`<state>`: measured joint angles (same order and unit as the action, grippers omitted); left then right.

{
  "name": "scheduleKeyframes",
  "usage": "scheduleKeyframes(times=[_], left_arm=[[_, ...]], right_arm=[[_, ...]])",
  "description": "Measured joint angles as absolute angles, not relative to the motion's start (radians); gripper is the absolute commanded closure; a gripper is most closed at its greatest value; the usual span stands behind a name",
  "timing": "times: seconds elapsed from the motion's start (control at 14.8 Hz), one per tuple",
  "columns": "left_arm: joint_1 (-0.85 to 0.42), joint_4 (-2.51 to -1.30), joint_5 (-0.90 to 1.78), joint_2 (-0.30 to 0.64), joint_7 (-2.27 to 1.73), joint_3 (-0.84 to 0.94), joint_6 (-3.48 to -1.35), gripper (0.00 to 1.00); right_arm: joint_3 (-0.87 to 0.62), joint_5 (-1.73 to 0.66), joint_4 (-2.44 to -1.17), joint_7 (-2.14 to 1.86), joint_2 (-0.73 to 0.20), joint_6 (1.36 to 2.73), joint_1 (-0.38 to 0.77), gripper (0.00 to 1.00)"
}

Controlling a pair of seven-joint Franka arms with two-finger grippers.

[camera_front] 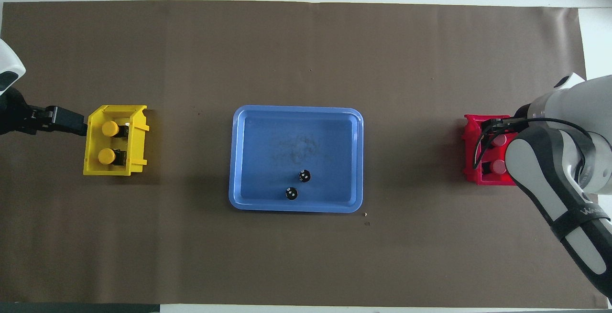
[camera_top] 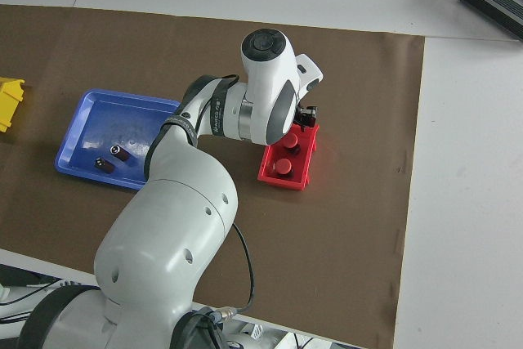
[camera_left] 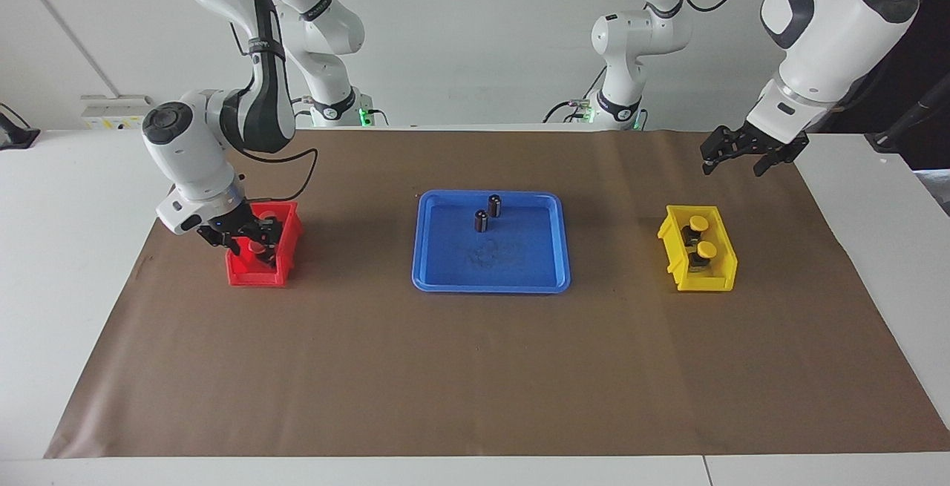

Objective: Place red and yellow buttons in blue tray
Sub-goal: 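Grasp a red button in the red holder with the right gripper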

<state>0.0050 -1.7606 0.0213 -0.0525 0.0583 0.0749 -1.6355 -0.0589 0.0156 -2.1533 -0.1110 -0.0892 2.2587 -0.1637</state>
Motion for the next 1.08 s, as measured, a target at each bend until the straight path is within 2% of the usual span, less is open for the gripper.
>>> scheduleKeyframes(times=[0.2,0.41,0.54,0.61,0.81,1.01,1.08], left_arm=[[0.005,-1.764,0.021,-0.053,0.058,0.075,-1.636,0.0],[0.005,-1.773,0.021,-0.056,0.058,0.074,-1.637,0.0],[0.005,-1.775,0.021,-0.057,0.058,0.074,-1.638,0.0],[0.005,-1.775,0.021,-0.057,0.058,0.074,-1.639,0.0],[0.005,-1.776,0.021,-0.058,0.058,0.073,-1.643,0.0],[0.009,-1.813,0.021,-0.06,0.058,0.07,-1.717,0.01],[0.017,-1.846,0.021,-0.059,0.058,0.069,-1.772,0.05]], right_arm=[[-0.056,0.016,-2.172,-0.131,-0.078,2.26,-0.166,0.32],[-0.055,0.016,-2.183,-0.143,-0.072,2.266,-0.167,0.38],[-0.055,0.016,-2.202,-0.148,-0.071,2.296,-0.167,0.59],[-0.055,0.016,-2.209,-0.153,-0.071,2.304,-0.167,0.63],[-0.055,0.016,-2.215,-0.166,-0.068,2.31,-0.168,0.82],[-0.055,0.017,-2.202,-0.168,-0.063,2.294,-0.168,0.82],[-0.055,0.018,-2.173,-0.17,-0.063,2.247,-0.167,0.82]])
